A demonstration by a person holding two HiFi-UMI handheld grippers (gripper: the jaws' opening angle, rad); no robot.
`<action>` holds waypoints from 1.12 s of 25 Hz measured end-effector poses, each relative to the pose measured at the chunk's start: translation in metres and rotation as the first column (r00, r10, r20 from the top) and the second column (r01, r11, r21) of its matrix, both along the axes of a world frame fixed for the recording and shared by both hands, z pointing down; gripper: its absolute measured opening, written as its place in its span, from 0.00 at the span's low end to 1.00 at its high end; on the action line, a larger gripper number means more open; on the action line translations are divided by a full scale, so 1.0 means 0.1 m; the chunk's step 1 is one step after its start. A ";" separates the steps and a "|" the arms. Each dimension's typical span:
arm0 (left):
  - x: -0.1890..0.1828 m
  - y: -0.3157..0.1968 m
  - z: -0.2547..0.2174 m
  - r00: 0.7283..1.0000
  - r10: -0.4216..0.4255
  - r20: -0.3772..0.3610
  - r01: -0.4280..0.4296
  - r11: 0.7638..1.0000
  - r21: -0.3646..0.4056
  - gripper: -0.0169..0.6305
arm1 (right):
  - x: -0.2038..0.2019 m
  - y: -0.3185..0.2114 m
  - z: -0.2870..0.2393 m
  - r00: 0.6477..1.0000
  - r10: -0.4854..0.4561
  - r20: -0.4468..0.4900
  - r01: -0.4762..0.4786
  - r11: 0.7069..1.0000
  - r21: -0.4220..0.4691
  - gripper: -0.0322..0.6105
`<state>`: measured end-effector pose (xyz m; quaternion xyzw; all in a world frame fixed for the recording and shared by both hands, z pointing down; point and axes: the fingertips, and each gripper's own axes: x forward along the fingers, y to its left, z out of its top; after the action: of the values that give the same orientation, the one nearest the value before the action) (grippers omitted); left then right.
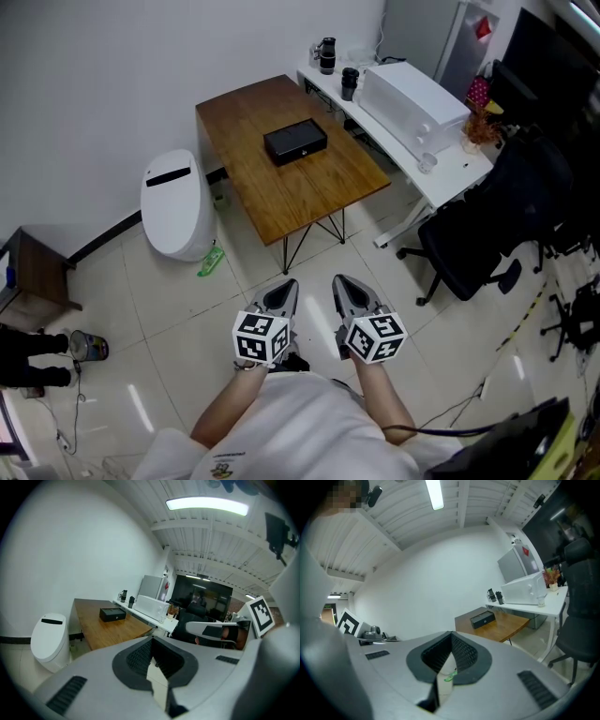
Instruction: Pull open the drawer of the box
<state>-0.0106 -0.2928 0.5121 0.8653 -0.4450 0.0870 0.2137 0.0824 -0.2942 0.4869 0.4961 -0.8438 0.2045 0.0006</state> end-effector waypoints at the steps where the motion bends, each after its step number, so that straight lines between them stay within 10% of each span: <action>1: -0.02 -0.04 0.01 1.000 0.002 -0.002 -0.002 1.000 -0.001 0.03 | -0.02 -0.05 0.00 1.000 0.002 -0.004 -0.002 1.000 -0.001 0.03; 28: -0.16 -0.84 0.12 0.999 0.034 -0.010 -0.034 0.999 -0.027 0.03 | -0.15 -0.82 0.16 0.999 0.034 -0.013 -0.035 0.999 -0.039 0.03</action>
<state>-0.0267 -0.3767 0.5239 0.8702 -0.4279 0.0925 0.2261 0.0670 -0.3763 0.5027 0.5118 -0.8309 0.2180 0.0120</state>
